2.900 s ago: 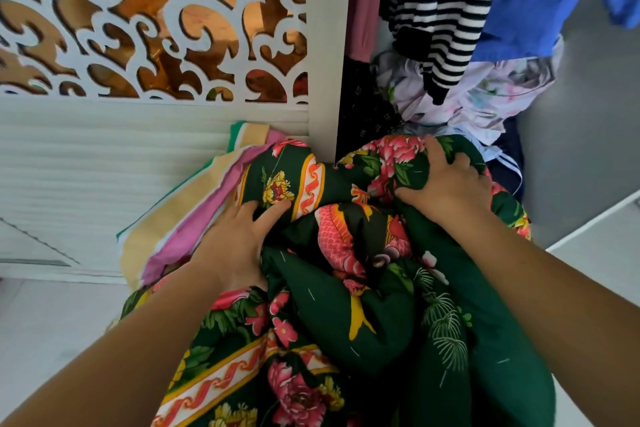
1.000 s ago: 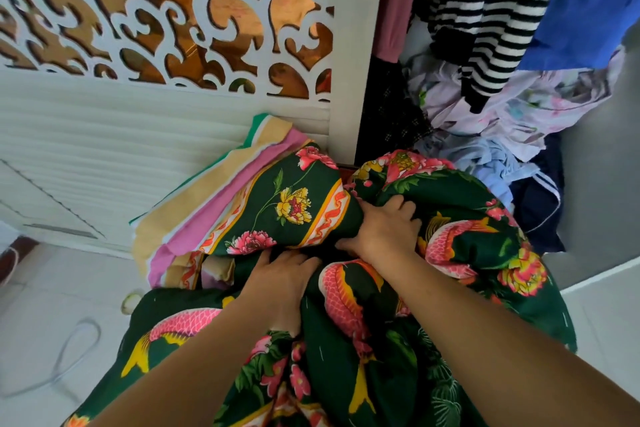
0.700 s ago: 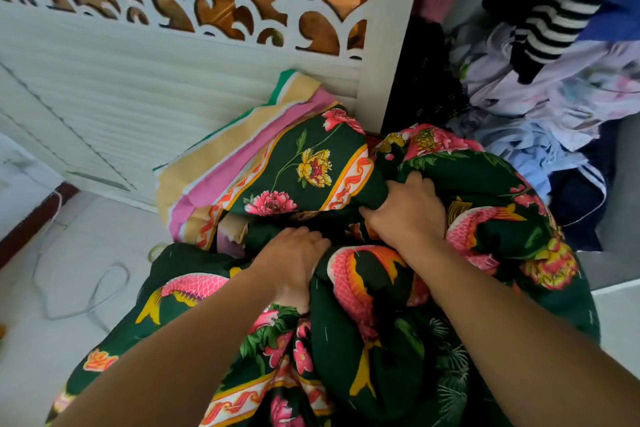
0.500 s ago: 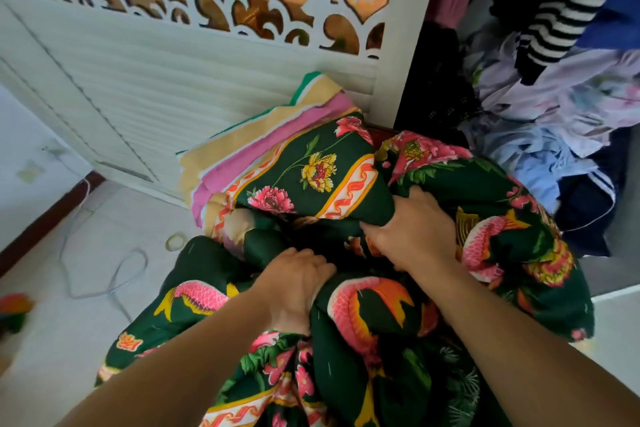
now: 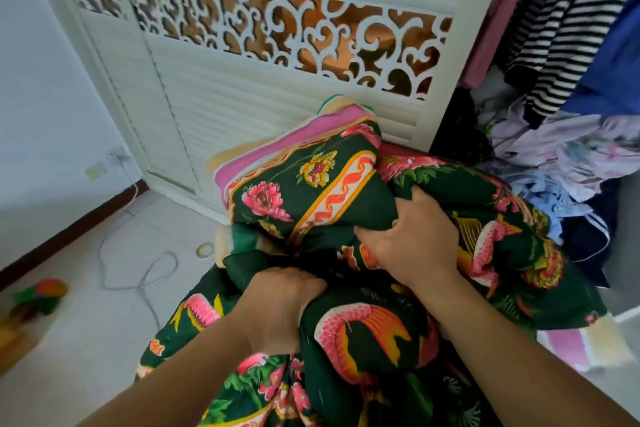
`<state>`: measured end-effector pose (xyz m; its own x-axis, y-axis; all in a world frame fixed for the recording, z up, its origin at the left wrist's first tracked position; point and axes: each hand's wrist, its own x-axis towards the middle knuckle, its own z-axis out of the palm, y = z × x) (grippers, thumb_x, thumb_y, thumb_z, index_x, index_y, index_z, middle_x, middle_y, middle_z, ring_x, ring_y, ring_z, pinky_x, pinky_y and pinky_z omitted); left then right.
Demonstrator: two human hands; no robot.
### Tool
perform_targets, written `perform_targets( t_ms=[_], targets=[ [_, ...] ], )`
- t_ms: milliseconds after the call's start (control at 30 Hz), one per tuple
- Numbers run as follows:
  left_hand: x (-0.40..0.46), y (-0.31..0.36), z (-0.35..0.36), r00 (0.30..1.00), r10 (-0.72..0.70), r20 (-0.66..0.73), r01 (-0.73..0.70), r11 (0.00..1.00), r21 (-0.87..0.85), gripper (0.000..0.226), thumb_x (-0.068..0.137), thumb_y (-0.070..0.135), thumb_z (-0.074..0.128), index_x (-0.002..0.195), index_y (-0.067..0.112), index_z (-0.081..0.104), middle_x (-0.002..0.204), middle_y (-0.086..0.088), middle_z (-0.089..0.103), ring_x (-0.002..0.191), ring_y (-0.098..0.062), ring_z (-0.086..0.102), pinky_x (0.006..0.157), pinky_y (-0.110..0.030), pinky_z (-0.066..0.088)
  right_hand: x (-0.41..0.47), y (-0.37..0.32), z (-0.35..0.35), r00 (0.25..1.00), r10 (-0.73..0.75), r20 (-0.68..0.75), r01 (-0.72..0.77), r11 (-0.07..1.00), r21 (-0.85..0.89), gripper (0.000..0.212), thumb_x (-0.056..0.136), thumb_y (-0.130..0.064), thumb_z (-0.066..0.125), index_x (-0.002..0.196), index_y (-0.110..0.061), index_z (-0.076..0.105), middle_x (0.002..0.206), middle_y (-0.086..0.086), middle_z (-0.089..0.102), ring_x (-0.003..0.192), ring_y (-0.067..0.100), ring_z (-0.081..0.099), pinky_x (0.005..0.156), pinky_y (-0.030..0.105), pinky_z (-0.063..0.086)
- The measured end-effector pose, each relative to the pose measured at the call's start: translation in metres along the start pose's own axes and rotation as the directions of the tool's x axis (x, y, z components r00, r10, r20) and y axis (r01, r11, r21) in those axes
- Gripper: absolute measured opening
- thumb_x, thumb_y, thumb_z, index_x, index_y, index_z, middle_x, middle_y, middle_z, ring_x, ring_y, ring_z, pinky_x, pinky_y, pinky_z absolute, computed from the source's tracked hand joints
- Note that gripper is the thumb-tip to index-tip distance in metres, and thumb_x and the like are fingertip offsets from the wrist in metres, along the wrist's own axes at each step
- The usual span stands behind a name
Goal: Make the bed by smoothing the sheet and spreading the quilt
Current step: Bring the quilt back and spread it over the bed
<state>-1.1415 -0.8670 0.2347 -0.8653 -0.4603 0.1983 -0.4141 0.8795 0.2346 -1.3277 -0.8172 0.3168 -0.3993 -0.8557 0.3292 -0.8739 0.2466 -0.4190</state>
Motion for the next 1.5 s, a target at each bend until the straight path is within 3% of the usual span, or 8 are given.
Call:
perform_targets(
  t_ms=[167,300,400,667,867,1033,1300,1500],
  targets=[
    [-0.097,0.007,-0.051,0.996,-0.052,-0.077,0.055,0.998,0.043,0.032,0.053,0.042,0.07,0.078,0.027,0.057,0.068,0.008,0.061,0.064,-0.015,0.063,0.054,-0.021,0.048,-0.055,-0.089,-0.014,0.992,-0.116,-0.049,0.117,0.993,0.013,0.031,0.071,-0.048,0.072,0.085,-0.021,0.069,0.085,-0.007,0.04,0.096,0.024,0.053,0.065,0.028,0.034],
    [-0.153,0.012,-0.087,0.987,-0.12,-0.111,0.126,0.99,0.054,0.036,0.057,0.05,0.053,0.081,0.024,0.059,0.073,0.006,0.063,0.069,-0.019,0.064,0.057,-0.029,0.052,-0.084,-0.139,-0.022,0.976,-0.199,-0.084,0.205,0.977,0.059,0.03,0.07,-0.048,0.072,0.083,-0.021,0.07,0.087,-0.007,0.043,0.094,0.023,0.053,0.064,0.028,0.034],
    [-0.206,0.014,-0.111,0.968,-0.209,-0.139,0.223,0.97,0.093,0.034,0.056,0.043,0.063,0.083,0.024,0.058,0.077,0.006,0.063,0.075,-0.021,0.064,0.062,-0.033,0.052,-0.109,-0.183,-0.022,0.954,-0.285,-0.09,0.295,0.948,0.117,0.029,0.07,-0.048,0.073,0.082,-0.021,0.07,0.089,-0.007,0.047,0.093,0.021,0.053,0.063,0.028,0.035],
    [-0.338,0.027,-0.168,0.839,-0.475,-0.267,0.518,0.847,0.12,0.037,0.056,0.05,0.055,0.083,0.025,0.058,0.079,0.008,0.063,0.076,-0.018,0.064,0.06,-0.025,0.045,-0.156,-0.307,-0.015,0.836,-0.545,-0.069,0.537,0.786,0.305,0.031,0.069,-0.047,0.073,0.082,-0.018,0.07,0.089,-0.004,0.049,0.088,0.021,0.052,0.065,0.032,0.044],
    [-0.418,0.046,-0.208,0.622,-0.698,-0.354,0.77,0.628,0.114,0.04,0.055,0.038,0.065,0.092,0.023,0.064,0.085,0.007,0.067,0.082,-0.02,0.064,0.067,-0.031,0.051,-0.186,-0.392,-0.007,0.72,-0.687,-0.1,0.636,0.595,0.492,0.031,0.065,-0.043,0.071,0.075,-0.013,0.067,0.085,0.0,0.054,0.079,0.022,0.051,0.062,0.032,0.044],
    [-0.489,0.061,-0.24,0.393,-0.837,-0.381,0.92,0.356,0.165,0.04,0.054,0.026,0.079,0.091,0.022,0.063,0.085,0.006,0.066,0.081,-0.022,0.064,0.066,-0.038,0.053,-0.216,-0.472,0.012,0.58,-0.805,-0.128,0.636,0.349,0.688,0.035,0.06,-0.043,0.066,0.063,-0.009,0.059,0.075,0.003,0.058,0.069,0.023,0.055,0.056,0.031,0.045],
    [-0.562,0.069,-0.295,-0.009,-0.93,-0.367,0.98,-0.082,0.183,0.043,0.054,0.031,0.066,0.096,0.023,0.057,0.089,0.006,0.063,0.088,-0.021,0.061,0.071,-0.035,0.051,-0.255,-0.596,0.036,0.345,-0.919,-0.189,0.546,0.033,0.837,0.034,0.062,-0.04,0.071,0.059,-0.01,0.057,0.072,-0.002,0.057,0.069,0.019,0.054,0.056,0.03,0.045],
    [-0.613,0.091,-0.339,-0.303,-0.847,-0.438,0.92,-0.38,0.098,0.054,0.051,0.032,0.059,0.105,0.026,0.057,0.095,0.006,0.063,0.092,-0.02,0.061,0.071,-0.033,0.05,-0.299,-0.694,0.023,0.145,-0.933,-0.329,0.445,-0.235,0.864,0.028,0.065,-0.037,0.074,0.061,-0.013,0.059,0.079,-0.002,0.059,0.073,0.02,0.056,0.057,0.028,0.044]
  ],
)
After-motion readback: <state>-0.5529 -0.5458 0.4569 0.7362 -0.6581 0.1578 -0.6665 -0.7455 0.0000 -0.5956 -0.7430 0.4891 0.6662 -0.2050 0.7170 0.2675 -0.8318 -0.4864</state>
